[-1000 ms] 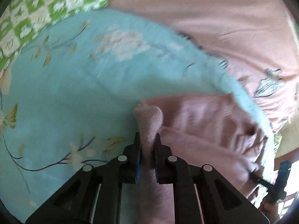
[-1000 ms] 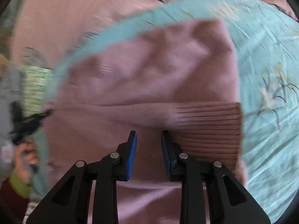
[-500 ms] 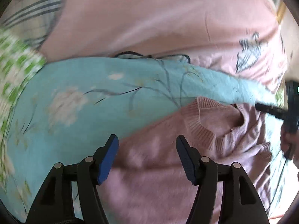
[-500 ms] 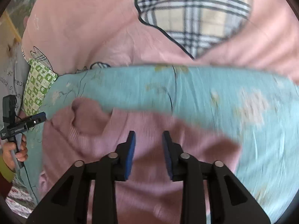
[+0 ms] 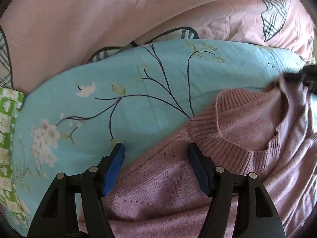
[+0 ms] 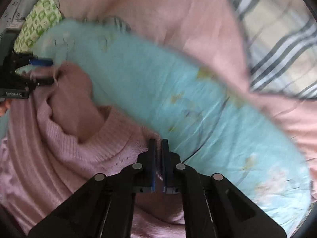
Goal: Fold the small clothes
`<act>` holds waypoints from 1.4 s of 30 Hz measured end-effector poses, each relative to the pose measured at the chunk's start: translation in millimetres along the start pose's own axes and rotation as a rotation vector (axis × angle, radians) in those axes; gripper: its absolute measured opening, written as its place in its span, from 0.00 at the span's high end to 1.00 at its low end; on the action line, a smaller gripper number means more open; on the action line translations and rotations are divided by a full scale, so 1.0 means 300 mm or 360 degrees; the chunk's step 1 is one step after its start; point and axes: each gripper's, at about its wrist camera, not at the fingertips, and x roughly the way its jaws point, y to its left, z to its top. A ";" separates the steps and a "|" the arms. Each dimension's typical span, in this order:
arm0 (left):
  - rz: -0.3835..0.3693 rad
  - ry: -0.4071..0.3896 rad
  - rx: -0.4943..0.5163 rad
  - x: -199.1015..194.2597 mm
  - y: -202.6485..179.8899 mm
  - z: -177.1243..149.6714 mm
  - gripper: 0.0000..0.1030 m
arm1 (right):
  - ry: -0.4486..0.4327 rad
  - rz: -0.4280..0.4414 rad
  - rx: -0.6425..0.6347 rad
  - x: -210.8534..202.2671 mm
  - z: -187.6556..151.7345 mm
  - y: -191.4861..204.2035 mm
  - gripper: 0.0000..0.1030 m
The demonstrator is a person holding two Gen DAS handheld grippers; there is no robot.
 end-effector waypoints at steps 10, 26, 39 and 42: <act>0.0160 -0.0022 -0.0148 0.050 -0.013 0.009 0.27 | -0.0036 -0.0124 0.0504 0.091 -0.098 -0.087 0.94; -0.0049 -0.0172 -0.0483 -0.372 0.082 -0.339 0.34 | -0.0235 0.0364 0.0890 -0.321 -0.373 0.058 0.57; -0.0249 0.0043 -0.0542 -0.518 -0.029 -0.853 0.34 | -0.0127 0.0296 0.1012 -0.498 -0.761 0.300 0.54; -0.0274 0.0046 -0.0627 -0.575 -0.057 -0.965 0.34 | -0.0109 0.0337 0.0943 -0.529 -0.805 0.337 0.54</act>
